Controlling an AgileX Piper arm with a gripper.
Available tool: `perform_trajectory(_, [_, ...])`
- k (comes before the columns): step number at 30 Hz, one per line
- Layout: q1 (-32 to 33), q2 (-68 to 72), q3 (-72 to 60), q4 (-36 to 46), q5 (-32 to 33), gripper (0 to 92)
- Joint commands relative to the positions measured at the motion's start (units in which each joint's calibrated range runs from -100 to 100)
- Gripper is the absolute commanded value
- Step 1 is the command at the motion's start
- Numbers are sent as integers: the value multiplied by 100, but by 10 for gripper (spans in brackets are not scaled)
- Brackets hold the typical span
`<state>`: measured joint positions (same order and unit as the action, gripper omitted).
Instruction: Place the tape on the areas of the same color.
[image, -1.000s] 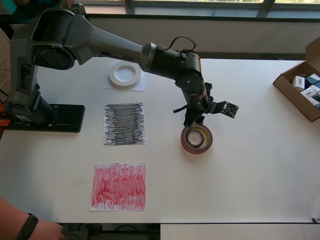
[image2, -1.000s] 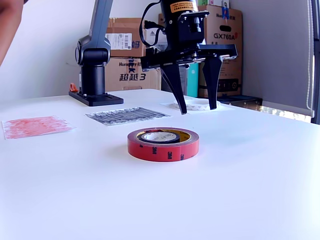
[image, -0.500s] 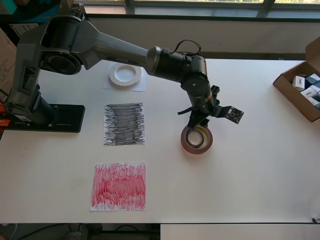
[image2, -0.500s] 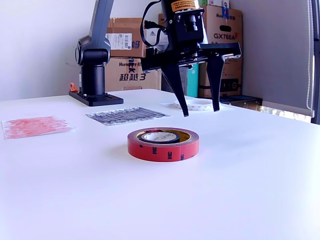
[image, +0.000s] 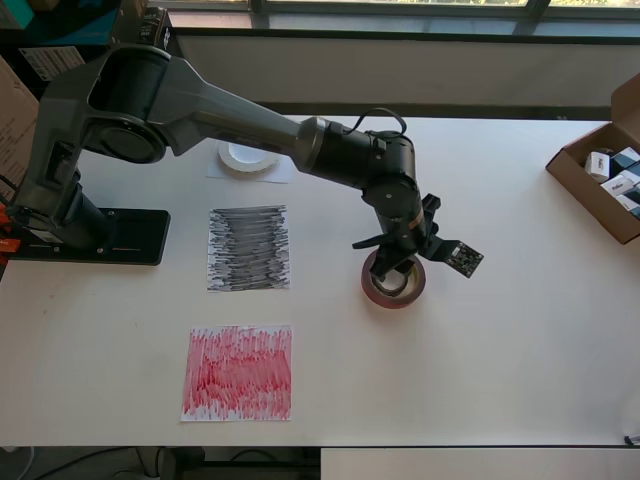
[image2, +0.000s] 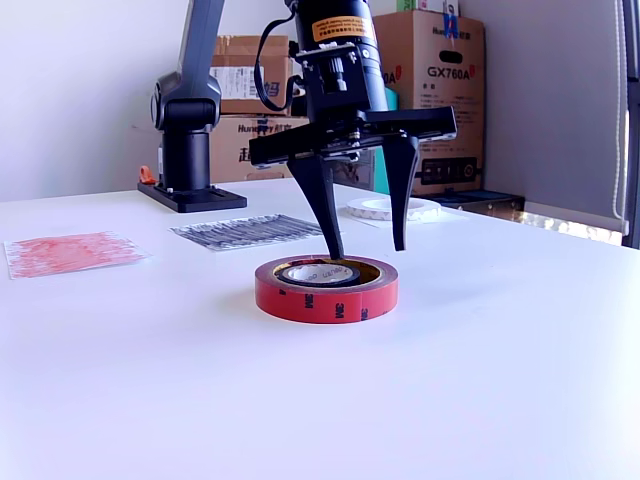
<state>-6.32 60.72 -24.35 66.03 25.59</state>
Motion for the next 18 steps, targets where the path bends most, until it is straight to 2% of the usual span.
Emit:
perform_trajectory(1, [10,74,-141,11,-4,527])
perform_trajectory(10, [-6,168,-250,37,-4,526])
perform_trajectory(18, [10,74,-241,453,4,526])
